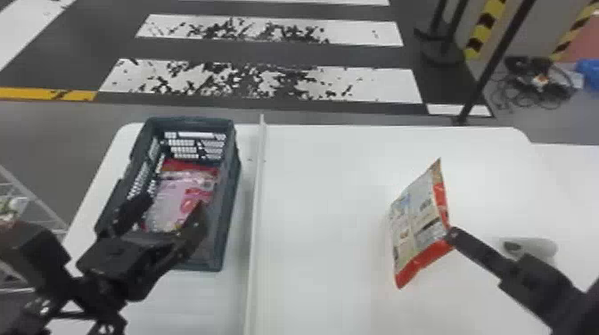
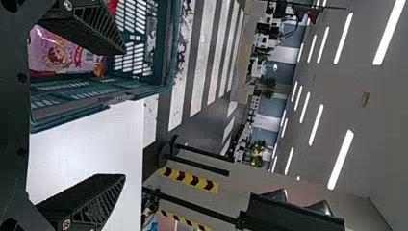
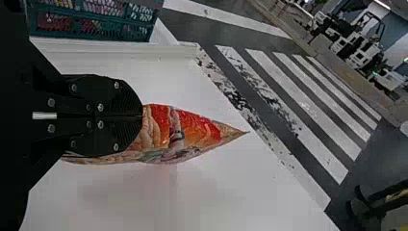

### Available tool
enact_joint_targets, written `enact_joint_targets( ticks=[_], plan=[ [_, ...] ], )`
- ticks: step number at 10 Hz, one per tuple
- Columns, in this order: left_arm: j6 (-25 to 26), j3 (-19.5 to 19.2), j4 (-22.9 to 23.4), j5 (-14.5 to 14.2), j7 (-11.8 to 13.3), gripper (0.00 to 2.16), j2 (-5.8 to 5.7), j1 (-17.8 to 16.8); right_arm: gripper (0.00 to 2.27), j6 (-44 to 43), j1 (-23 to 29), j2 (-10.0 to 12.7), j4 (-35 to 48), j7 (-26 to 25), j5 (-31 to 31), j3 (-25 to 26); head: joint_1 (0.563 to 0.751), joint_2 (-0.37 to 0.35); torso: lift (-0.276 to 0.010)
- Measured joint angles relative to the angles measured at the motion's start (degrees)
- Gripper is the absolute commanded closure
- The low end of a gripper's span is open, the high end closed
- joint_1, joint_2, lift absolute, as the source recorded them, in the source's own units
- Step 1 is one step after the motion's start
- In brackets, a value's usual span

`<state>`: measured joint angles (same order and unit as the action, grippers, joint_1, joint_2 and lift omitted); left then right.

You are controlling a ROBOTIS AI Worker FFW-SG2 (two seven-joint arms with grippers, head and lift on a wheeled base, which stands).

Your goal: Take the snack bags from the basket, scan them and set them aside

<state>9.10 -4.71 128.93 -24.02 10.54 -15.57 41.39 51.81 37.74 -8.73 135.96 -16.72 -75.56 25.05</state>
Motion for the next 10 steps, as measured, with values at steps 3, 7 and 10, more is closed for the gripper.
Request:
enact_joint_targets(
  ticks=[3, 7, 10],
  plan=[
    [0.0, 0.1, -0.3, -0.1, 0.1, 0.08, -0.07, -0.1, 2.25, -3.7, -0.3, 0.4, -6.9, -1.6, 4.4, -0.1, 0.695, -0.119, -0.075],
    [0.0, 0.3, -0.4, -0.1, -0.1, 0.08, 0.34, -0.5, 0.0, -3.8, -0.3, 0.2, -8.0, -6.9, 10.8, -1.0, 0.695, -0.177, -0.075],
    [0.0, 0.6, -0.3, 0.0, 0.0, 0.08, 0.4, -0.4, 0.05, -4.0, -0.8, 0.0, -6.9, -6.5, 21.5, -3.3, 0.695, -0.211, -0.075]
  ],
)
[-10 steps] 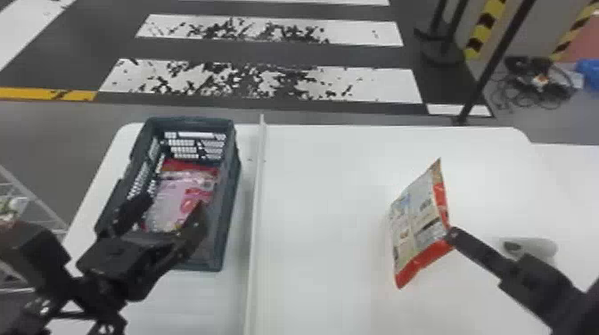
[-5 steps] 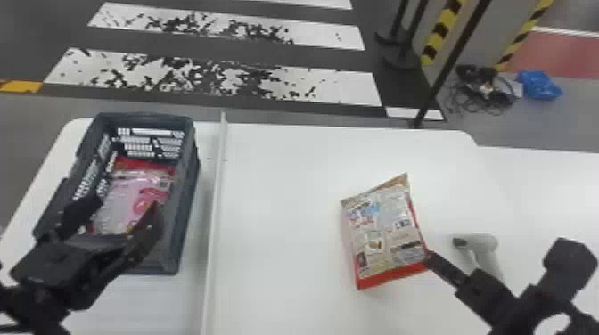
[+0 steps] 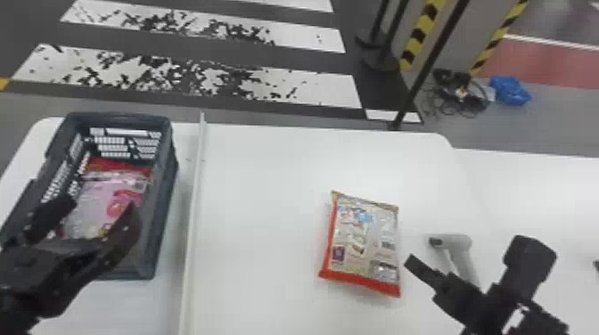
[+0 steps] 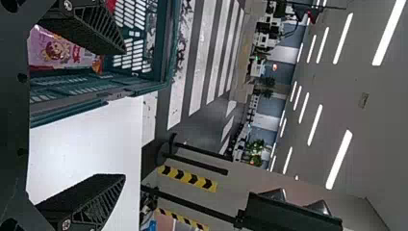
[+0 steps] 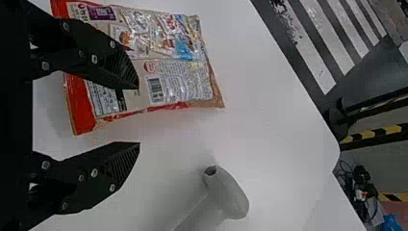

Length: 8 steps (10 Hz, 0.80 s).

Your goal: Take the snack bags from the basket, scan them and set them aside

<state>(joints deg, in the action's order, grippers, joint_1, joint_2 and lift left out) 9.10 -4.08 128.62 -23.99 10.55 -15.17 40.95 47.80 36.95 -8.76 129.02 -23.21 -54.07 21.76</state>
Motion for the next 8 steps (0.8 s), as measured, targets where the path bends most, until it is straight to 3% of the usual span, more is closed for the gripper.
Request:
enact_joint_targets(
  ticks=[1, 4, 6, 7, 8],
  plan=[
    [0.0, 0.0, 0.0, 0.0, 0.1, 0.08, -0.1, 0.2, 0.05, -0.6, -0.1, -0.3, 0.4, 2.0, 4.9, -1.0, 0.695, -0.218, -0.075],
    [0.0, 0.2, 0.4, 0.1, 0.1, 0.08, -0.21, 0.7, 0.05, -0.1, -1.4, -0.5, 0.6, 21.7, 17.9, -3.0, 0.695, -0.161, -0.075],
    [0.0, 0.6, 0.6, 0.3, 0.1, 0.08, -0.31, 1.0, 0.09, 0.2, -2.8, -0.2, 0.0, 35.5, 21.7, -3.5, 0.695, -0.112, -0.075],
    [0.0, 0.6, 0.6, 0.3, 0.2, 0.08, -0.4, 1.1, 0.19, 0.1, -3.8, -0.2, -0.9, 42.4, 24.2, -4.1, 0.695, -0.081, -0.075],
    [0.0, 0.7, 0.6, 0.3, 0.4, 0.08, -0.42, 1.1, 0.77, -0.1, -4.7, -0.3, -1.5, 45.6, 27.7, -5.7, 0.695, -0.056, -0.075]
  ],
)
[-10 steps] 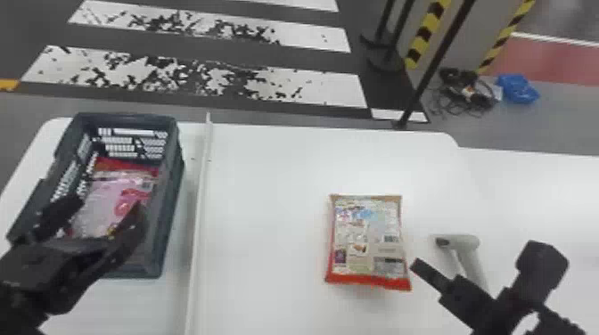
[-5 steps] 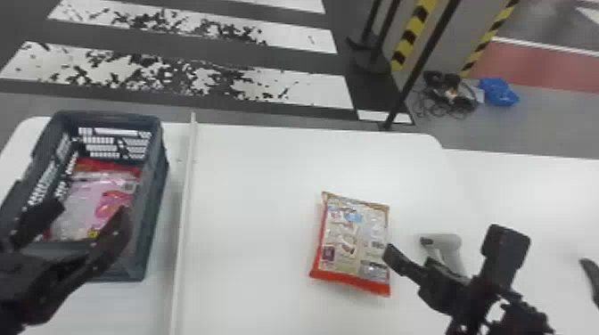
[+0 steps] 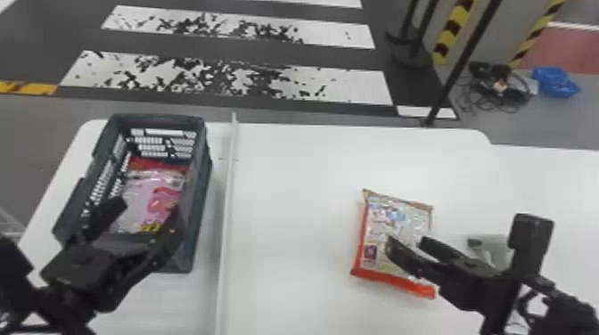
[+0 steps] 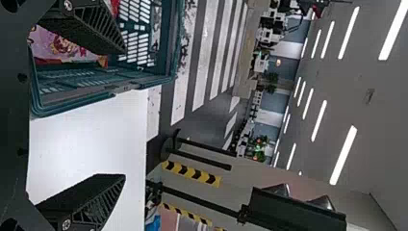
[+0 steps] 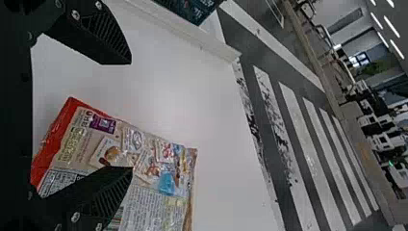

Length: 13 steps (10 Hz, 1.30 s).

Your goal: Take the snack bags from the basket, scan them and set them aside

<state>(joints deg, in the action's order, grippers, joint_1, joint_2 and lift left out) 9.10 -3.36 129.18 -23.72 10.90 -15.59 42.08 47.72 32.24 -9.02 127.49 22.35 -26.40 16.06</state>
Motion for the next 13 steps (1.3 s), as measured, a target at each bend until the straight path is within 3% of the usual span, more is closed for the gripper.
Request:
enact_joint_targets(
  ticks=[1, 2, 10, 13],
  plan=[
    [-0.1, 0.1, 0.0, 0.1, 0.2, 0.08, 0.02, 0.2, 1.78, 0.3, -1.1, -0.1, -0.6, 1.2, 3.7, -2.4, 0.695, -0.038, -0.075],
    [-0.3, 0.2, 0.0, 0.2, 0.2, 0.08, 0.15, 0.5, 2.19, 1.9, -2.5, -0.3, -2.1, 2.6, 5.9, -4.3, 0.695, -0.027, -0.075],
    [-0.5, 1.4, -0.2, 2.0, -0.1, 0.08, 1.41, 0.9, 2.25, -3.9, -7.7, -0.6, -13.3, 2.6, 13.3, -13.6, 0.695, 0.036, -0.075],
    [-0.5, 1.4, -0.5, 2.1, 0.0, 0.08, 1.53, 0.9, 2.25, -4.2, -8.4, -1.1, -15.5, 2.6, 13.9, -14.2, 0.695, 0.035, -0.075]
  ],
)
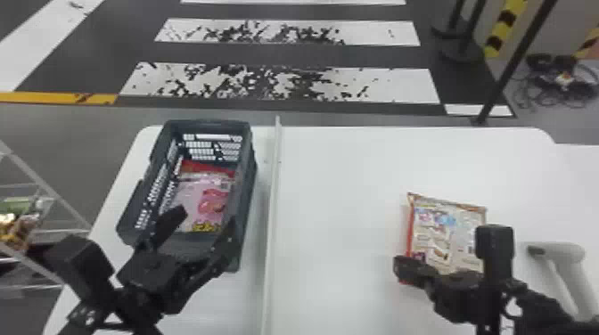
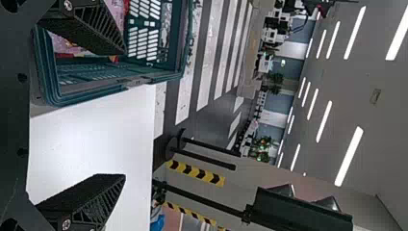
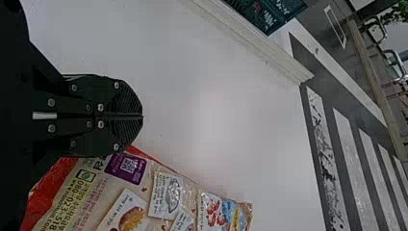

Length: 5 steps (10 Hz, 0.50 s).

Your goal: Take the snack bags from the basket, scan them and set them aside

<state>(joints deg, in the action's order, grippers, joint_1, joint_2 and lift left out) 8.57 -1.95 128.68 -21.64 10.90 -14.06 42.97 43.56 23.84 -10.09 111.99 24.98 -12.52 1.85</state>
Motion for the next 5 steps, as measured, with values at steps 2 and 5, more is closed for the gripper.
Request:
enact_joint_targets(
  ticks=[2, 5],
  plan=[
    [0.0, 0.0, -0.1, 0.0, -0.1, 0.08, 0.07, -0.4, 2.25, 0.0, 0.7, -0.3, 0.2, 0.4, -0.5, 1.0, 0.695, 0.023, -0.075],
    [0.0, 0.1, -0.2, 0.0, 0.0, 0.08, 0.09, -0.7, 2.25, 0.5, 1.3, -0.4, 1.0, 0.7, -0.9, 2.0, 0.695, 0.011, -0.075]
  ],
)
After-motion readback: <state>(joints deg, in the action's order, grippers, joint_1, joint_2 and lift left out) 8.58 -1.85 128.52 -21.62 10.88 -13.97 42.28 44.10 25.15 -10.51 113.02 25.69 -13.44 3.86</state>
